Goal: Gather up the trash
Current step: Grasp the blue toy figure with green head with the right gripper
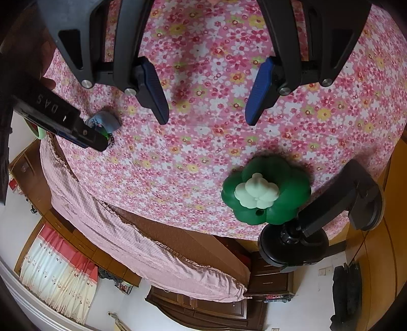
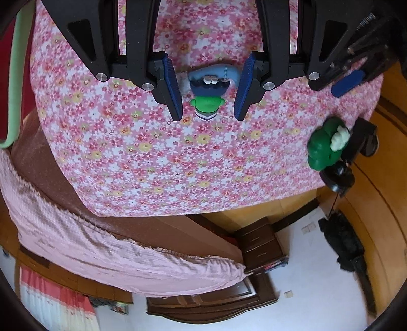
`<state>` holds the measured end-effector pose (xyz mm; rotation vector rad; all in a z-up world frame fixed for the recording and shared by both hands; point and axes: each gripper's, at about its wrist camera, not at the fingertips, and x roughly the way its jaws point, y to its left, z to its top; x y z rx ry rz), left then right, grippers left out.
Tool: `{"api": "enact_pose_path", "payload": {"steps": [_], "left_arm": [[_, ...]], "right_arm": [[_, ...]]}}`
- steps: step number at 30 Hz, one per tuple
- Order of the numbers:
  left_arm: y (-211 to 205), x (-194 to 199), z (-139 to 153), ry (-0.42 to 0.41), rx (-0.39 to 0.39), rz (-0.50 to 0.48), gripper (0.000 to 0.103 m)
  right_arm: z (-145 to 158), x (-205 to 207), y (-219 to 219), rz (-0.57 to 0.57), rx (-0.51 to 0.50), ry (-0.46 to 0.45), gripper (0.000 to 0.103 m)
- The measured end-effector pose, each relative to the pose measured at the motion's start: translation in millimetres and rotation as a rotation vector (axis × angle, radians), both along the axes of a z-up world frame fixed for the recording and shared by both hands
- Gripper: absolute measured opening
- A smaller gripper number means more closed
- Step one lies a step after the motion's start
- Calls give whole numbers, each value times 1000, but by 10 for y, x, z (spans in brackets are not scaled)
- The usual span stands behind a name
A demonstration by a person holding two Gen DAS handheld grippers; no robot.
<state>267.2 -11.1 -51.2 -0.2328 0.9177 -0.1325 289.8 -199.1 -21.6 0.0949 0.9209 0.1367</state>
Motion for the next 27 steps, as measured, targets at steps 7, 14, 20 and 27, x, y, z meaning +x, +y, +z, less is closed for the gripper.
{"api": "enact_pose_path", "payload": {"steps": [7, 14, 20, 27], "left_arm": [[-2, 6, -1, 1, -1, 0, 62], [3, -9, -6, 1, -7, 1, 62], [-18, -14, -22, -2, -3, -4, 62], [-136, -32, -31, -13, 15, -32, 62]], "right_arm": [[-18, 18, 158, 99, -127, 22, 43], [-142, 224, 163, 119, -171, 104, 31], [-74, 158, -120, 47, 53, 55, 30], [202, -206, -387, -31, 170, -75, 30]]}}
